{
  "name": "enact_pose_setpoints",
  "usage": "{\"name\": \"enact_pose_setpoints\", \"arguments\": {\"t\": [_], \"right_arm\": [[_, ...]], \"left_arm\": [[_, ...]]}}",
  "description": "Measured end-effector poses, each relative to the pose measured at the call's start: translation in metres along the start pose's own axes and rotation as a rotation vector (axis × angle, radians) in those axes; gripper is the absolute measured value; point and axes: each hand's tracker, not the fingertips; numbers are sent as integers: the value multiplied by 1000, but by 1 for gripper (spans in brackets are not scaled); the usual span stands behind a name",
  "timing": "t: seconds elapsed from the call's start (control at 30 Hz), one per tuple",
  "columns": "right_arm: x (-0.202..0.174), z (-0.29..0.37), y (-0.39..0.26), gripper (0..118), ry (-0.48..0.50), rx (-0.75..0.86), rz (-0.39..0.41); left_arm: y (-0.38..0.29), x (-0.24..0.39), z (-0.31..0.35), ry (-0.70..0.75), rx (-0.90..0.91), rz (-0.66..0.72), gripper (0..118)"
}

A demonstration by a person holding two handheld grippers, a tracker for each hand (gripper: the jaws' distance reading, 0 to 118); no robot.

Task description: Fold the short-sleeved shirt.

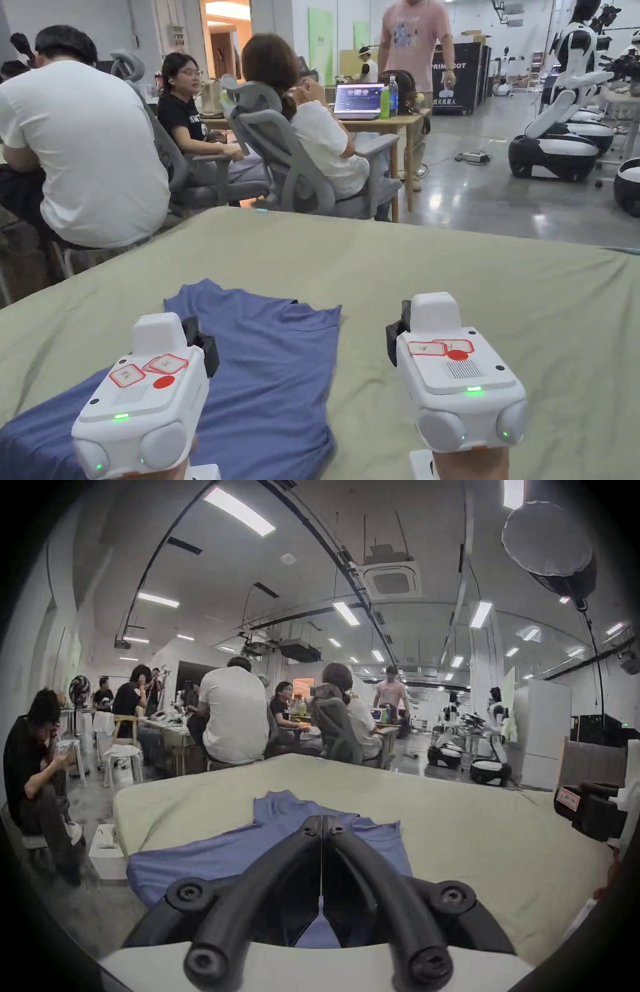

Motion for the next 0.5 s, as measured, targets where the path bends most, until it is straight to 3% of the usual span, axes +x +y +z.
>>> {"name": "enact_pose_setpoints", "arguments": {"t": [0.07, 0.1, 0.13, 0.17, 0.23, 0.3, 0.37, 0.5], "right_arm": [[3, -4, -2, 0, -1, -4, 3], [3, -5, -2, 0, -1, -9, 8], [4, -8, -4, 0, -1, -15, 13], [5, -10, -5, 0, -1, -18, 16], [4, -13, -7, 0, -2, -24, 26], [5, -23, -12, 0, -3, -38, 44], [4, -29, -14, 0, 1, -49, 54], [4, -57, -32, 0, 18, -78, 70]], "left_arm": [[0, 8, -11, -44, -53, -38, 24], [3, 11, -22, -75, -108, -63, 45], [7, 12, -36, -124, -184, -51, 75], [11, 13, -50, -171, -258, -26, 91], [15, 14, -87, -234, -350, 79, 100], [14, 19, -122, -258, -373, 63, 114], [6, 28, -163, -266, -415, -5, 116], [-30, 42, -257, -322, -635, 14, 115]]}}
